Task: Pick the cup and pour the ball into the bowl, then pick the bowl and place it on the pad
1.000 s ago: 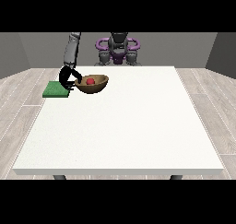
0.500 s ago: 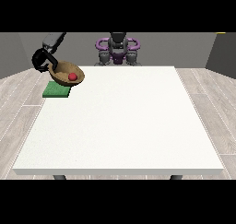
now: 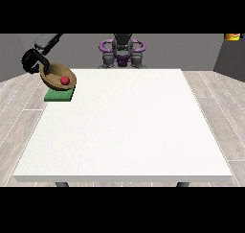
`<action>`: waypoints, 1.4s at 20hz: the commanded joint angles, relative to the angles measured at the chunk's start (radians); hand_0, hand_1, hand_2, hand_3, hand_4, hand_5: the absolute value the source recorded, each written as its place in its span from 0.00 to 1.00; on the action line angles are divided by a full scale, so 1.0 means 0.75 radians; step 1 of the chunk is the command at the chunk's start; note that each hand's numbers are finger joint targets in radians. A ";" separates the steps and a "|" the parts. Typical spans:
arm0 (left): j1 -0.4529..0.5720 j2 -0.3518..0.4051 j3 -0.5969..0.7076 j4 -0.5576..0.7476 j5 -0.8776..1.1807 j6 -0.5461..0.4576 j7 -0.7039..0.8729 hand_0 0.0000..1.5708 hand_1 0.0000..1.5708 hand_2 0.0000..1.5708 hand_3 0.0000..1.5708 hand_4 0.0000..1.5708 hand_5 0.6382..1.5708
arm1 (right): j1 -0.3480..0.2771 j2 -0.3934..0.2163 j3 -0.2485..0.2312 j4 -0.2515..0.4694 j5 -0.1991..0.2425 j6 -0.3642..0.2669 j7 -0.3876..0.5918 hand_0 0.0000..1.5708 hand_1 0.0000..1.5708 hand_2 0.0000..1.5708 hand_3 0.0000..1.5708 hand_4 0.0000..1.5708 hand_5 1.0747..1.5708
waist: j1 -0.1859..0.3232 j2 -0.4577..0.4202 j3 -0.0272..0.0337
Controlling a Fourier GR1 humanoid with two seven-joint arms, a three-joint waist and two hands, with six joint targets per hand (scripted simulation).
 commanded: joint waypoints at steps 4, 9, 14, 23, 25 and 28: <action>0.006 0.021 -0.003 -0.037 0.021 0.006 -0.024 0.00 0.00 0.00 0.00 0.77 0.98 | -0.021 0.029 -0.087 0.119 -0.049 -0.023 -0.089 1.00 1.00 1.00 0.29 0.68 0.99 | 0.049 0.075 0.0009; 0.075 -0.070 -0.030 -0.017 -0.027 0.022 -0.183 0.00 0.00 0.00 0.00 0.77 0.98 | -0.019 0.168 -0.057 0.069 -0.052 -0.096 -0.099 1.00 1.00 1.00 0.34 0.66 1.00 | 0.042 0.054 -0.0001; -0.039 0.109 0.011 0.028 0.051 -0.021 -0.018 0.00 0.00 0.00 0.00 0.76 0.99 | -0.093 0.066 -0.147 0.144 -0.126 -0.040 -0.057 1.00 1.00 1.00 0.38 0.63 1.00 | 0.031 0.102 0.0008; 0.023 0.064 -0.005 -0.027 0.061 -0.005 -0.073 0.00 0.00 0.00 0.00 0.76 0.99 | -0.074 0.008 -0.180 0.216 -0.096 -0.162 -0.128 0.98 0.98 0.92 0.56 0.00 0.96 | 0.059 0.124 0.0007; 0.032 0.119 0.033 0.045 0.071 -0.057 -0.125 0.00 0.00 0.00 0.00 0.76 0.99 | -0.095 -0.025 -0.210 0.205 -0.130 -0.148 -0.105 0.95 0.95 0.89 0.51 0.00 0.95 | 0.047 0.146 0.0001; 0.027 0.166 0.063 0.099 0.063 -0.089 -0.217 0.00 0.00 0.00 0.00 0.75 0.99 | -0.124 0.010 -0.218 0.194 -0.150 -0.158 -0.128 0.93 0.93 0.90 0.53 0.00 0.92 | 0.060 0.216 0.0001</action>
